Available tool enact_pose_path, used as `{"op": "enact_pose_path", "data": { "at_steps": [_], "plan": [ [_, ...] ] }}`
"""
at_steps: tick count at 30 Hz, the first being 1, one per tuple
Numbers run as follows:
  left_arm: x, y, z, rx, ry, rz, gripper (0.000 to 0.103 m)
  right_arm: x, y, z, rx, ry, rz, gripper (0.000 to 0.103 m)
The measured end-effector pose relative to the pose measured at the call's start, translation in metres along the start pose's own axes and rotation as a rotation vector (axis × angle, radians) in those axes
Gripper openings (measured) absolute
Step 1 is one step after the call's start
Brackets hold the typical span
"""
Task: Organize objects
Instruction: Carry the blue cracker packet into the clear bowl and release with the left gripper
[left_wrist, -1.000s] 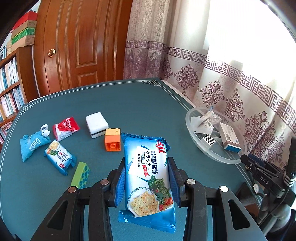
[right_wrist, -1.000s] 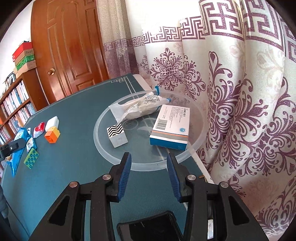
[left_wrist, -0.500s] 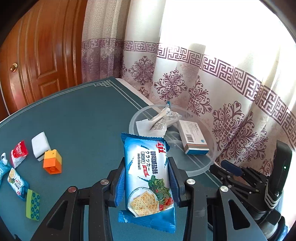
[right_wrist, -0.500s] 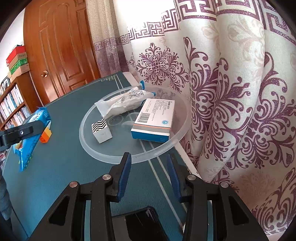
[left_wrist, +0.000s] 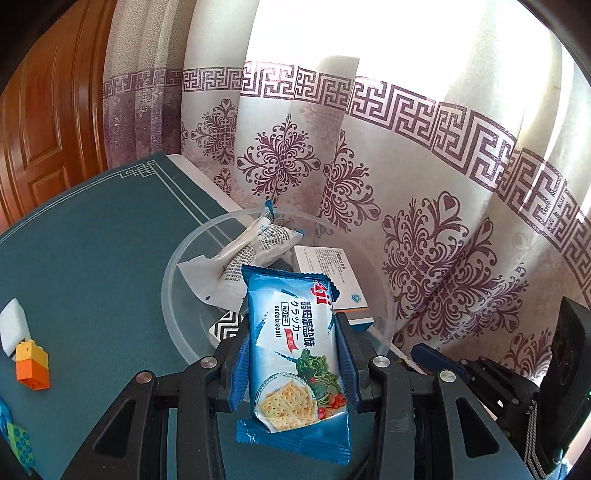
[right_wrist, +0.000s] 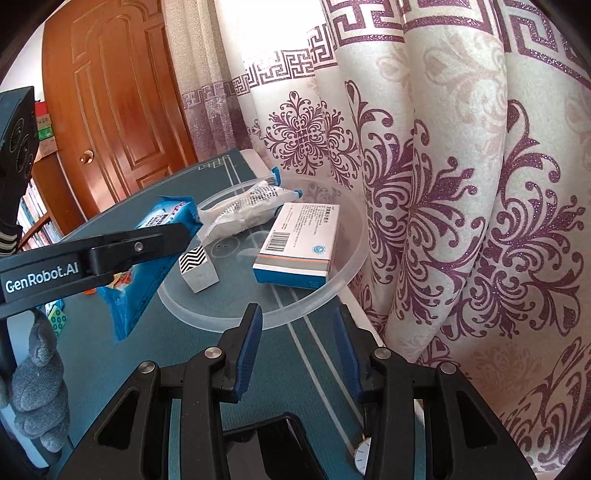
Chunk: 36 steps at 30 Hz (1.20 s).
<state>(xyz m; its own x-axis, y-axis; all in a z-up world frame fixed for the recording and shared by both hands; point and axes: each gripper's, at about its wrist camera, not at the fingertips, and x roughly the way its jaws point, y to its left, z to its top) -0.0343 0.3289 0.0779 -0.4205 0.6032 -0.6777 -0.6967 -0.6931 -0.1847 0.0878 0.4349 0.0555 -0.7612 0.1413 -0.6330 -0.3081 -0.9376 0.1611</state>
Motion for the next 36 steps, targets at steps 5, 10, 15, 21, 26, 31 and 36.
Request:
{"op": "enact_pose_path", "data": {
  "at_steps": [5, 10, 15, 21, 26, 31, 36],
  "plan": [
    [0.012, -0.002, 0.006, -0.001, -0.005, -0.011, 0.044, -0.001, -0.002, 0.001, 0.010, -0.002, -0.001, 0.042],
    [0.015, 0.004, 0.006, -0.027, -0.025, 0.007, 0.072, 0.001, -0.001, 0.000, 0.012, 0.004, 0.001, 0.042],
    [0.010, 0.015, 0.003, -0.045, -0.032, 0.037, 0.072, 0.002, 0.001, 0.001, 0.009, 0.003, 0.003, 0.042],
    [-0.002, 0.013, 0.001, -0.011, -0.069, 0.097, 0.082, 0.003, 0.004, 0.001, 0.000, 0.005, 0.010, 0.042],
    [-0.012, 0.010, -0.002, 0.018, -0.090, 0.138, 0.085, 0.003, 0.004, 0.000, -0.003, 0.007, 0.012, 0.042],
    [-0.022, 0.009, -0.004, 0.033, -0.112, 0.185, 0.092, 0.002, 0.008, -0.001, -0.010, 0.008, 0.016, 0.042],
    [-0.031, 0.008, -0.008, 0.056, -0.130, 0.228, 0.095, 0.003, 0.012, -0.002, -0.016, 0.013, 0.020, 0.042]
  ]
}}
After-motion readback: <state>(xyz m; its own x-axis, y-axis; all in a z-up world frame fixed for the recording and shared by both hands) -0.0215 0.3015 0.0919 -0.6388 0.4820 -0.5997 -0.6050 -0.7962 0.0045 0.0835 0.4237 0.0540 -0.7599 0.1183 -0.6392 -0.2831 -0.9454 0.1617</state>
